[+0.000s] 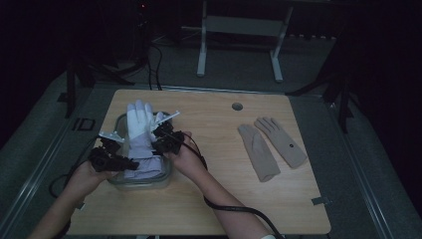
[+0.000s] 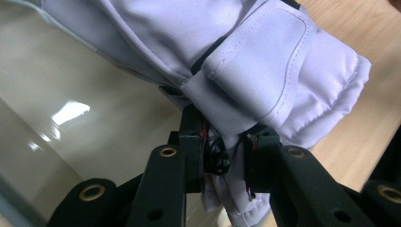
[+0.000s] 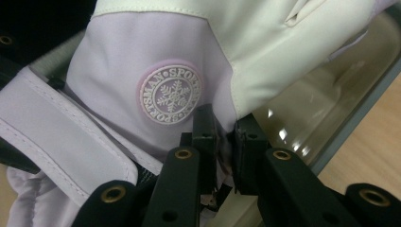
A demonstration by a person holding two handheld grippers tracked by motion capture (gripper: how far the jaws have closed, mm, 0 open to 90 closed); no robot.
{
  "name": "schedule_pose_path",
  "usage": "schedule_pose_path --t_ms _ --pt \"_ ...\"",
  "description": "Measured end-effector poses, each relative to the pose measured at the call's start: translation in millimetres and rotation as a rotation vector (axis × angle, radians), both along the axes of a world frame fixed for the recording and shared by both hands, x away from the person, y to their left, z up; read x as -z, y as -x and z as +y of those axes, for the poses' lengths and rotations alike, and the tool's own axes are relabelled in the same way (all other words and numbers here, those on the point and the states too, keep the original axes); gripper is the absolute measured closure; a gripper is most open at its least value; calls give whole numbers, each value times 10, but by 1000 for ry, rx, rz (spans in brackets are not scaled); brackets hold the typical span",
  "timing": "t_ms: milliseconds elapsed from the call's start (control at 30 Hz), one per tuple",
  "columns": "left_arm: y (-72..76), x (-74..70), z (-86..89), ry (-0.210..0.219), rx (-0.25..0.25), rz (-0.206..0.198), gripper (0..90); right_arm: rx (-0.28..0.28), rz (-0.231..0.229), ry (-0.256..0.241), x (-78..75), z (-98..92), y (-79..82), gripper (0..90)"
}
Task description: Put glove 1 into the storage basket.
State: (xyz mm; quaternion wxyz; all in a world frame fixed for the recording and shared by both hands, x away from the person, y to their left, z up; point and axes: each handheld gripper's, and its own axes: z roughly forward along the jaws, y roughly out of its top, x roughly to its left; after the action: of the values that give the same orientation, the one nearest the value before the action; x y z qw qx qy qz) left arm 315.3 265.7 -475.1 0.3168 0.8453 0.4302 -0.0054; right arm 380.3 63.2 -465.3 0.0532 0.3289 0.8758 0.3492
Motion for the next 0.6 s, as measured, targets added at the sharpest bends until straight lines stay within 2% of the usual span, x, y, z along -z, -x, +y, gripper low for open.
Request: schedule_pose_path --t_ms 100,200,267,367,500,567,600 --pt "-26 124 -20 1 1 42 729 -3 26 43 108 30 -18 816" --pt "-52 192 -52 -15 2 66 720 4 79 65 211 30 -59 816" --pt "-60 210 -67 -25 -3 67 713 4 94 81 258 34 -75 815" --pt "-55 242 -104 -68 -7 56 691 12 110 95 276 46 -101 809" --pt "-63 281 -130 -99 -26 75 651 8 111 150 307 123 -104 782" --pt "-65 270 -147 -120 -25 78 596 16 115 152 321 142 -108 766" --pt "-57 259 -158 -137 -34 61 554 17 118 154 328 149 -110 754"
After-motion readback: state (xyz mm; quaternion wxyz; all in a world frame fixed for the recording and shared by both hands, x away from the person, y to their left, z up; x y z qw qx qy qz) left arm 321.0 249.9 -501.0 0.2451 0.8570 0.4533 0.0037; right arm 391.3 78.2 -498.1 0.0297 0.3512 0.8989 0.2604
